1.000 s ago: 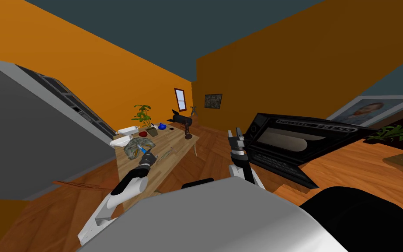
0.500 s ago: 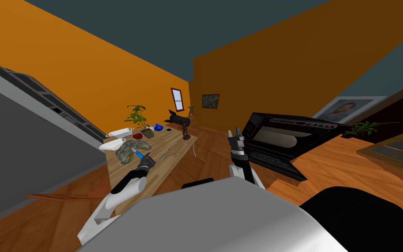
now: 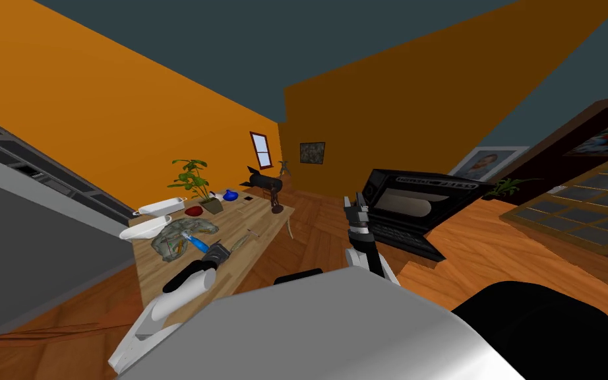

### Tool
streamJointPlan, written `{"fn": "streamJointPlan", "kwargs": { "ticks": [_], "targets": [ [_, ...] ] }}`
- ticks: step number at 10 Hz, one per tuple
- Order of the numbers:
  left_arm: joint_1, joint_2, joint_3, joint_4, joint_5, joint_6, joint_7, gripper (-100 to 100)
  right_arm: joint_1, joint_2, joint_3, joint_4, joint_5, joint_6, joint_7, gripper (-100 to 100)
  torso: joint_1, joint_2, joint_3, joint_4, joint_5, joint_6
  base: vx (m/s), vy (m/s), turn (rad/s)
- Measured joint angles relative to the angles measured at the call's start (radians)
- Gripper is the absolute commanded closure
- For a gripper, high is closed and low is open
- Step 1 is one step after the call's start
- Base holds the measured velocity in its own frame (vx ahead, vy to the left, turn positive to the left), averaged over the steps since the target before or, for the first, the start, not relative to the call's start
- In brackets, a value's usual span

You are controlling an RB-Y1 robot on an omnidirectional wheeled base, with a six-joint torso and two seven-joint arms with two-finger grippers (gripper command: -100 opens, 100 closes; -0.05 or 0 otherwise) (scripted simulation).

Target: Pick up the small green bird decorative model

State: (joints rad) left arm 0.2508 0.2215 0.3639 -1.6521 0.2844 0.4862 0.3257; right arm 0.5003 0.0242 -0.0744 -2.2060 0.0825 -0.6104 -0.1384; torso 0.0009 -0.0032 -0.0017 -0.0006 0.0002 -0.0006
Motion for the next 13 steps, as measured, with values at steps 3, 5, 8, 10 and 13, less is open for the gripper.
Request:
{"fn": "streamJointPlan", "kwargs": {
  "ticks": [3, 5, 8, 10, 13],
  "targets": [
    [-0.010, -0.003, 0.036, 0.052, 0.005, 0.065, 0.033, -100, 0.000, 0.000, 0.000, 0.000, 0.000, 0.000, 0.000, 0, 0.000, 0.000, 0.000, 0.000, 0.000, 0.000, 0.043, 0.002, -0.110],
    [-0.019, -0.004, 0.058, 0.073, 0.004, 0.109, 0.054, -100, 0.000, 0.000, 0.000, 0.000, 0.000, 0.000, 0.000, 0, 0.000, -0.001, 0.000, 0.000, 0.000, 0.000, 0.039, 0.002, -0.068],
    [-0.035, -0.005, 0.094, 0.110, 0.000, 0.181, 0.087, -100, 0.000, 0.000, 0.000, 0.000, 0.000, 0.000, 0.000, 0, 0.000, -0.001, 0.000, 0.000, 0.000, 0.000, 0.044, 0.001, -0.101],
    [-0.046, -0.004, 0.114, 0.130, -0.004, 0.224, 0.107, -100, 0.000, 0.000, 0.000, 0.000, 0.000, 0.000, 0.000, 0, -0.001, 0.000, 0.000, 0.000, 0.000, 0.000, 0.046, 0.005, -0.111],
    [-0.058, 0.005, 0.157, 0.169, -0.004, 0.309, 0.147, -100, 0.000, 0.000, 0.000, 0.000, 0.000, 0.000, 0.000, 0, 0.000, -0.001, 0.000, 0.000, 0.000, 0.000, 0.052, 0.012, -0.104]
  ]
}}
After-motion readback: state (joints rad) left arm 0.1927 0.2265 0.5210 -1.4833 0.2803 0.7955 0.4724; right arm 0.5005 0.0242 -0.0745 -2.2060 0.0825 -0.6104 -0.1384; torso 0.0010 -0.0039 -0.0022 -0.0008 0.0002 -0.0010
